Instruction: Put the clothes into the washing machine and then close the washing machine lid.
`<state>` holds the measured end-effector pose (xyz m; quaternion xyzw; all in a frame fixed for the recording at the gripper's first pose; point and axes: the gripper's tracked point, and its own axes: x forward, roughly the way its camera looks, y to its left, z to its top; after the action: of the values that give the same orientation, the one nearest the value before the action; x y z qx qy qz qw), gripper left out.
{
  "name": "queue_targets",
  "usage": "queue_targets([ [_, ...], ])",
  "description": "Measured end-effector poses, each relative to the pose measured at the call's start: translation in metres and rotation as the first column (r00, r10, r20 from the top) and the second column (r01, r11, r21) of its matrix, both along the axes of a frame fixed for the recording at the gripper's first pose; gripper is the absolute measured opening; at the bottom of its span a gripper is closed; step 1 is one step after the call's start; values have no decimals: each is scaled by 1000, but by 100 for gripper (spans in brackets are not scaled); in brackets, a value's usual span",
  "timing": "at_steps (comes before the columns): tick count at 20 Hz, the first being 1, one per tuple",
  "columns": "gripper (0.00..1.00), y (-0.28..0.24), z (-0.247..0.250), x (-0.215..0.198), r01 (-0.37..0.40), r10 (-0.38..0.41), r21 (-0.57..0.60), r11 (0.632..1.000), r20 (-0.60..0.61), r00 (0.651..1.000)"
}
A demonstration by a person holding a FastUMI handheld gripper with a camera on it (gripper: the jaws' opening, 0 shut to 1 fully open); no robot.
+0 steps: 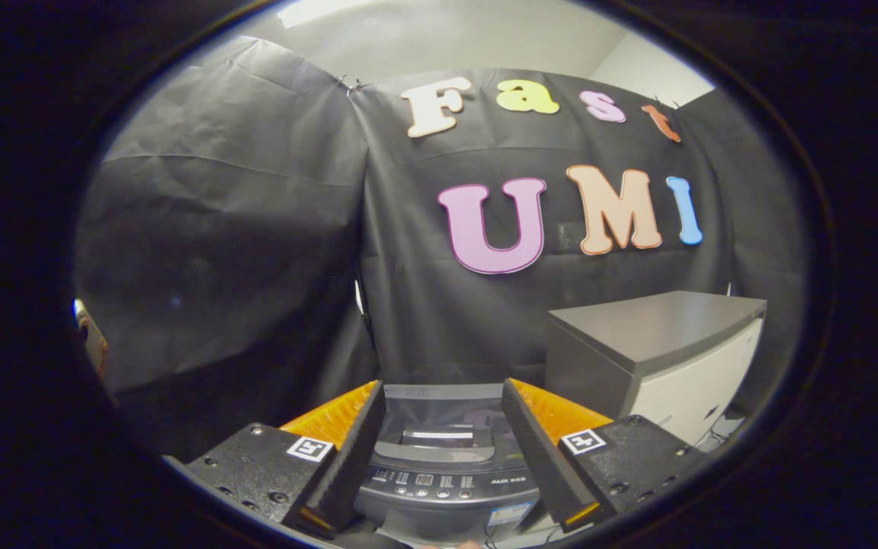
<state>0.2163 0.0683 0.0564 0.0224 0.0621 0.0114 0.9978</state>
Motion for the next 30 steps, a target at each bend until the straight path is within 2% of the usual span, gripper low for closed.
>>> queue_targets([
  [7, 94, -13, -8, -66, -15, 15, 30, 999, 17, 1000],
  [14, 93, -16, -19, -114, -27, 27, 2, 1000, 68, 997],
  [19, 93, -15, -21, -127, -55, 51, 25, 998, 124, 991],
  [22, 93, -26, -28, -128, -24, 20, 29, 999, 110, 994],
  [27, 93, -20, -24, -124, -15, 14, 8, 1000, 148, 989],
  [30, 93, -19, -29, -119, -17, 18, -6, 1000, 128, 992],
])
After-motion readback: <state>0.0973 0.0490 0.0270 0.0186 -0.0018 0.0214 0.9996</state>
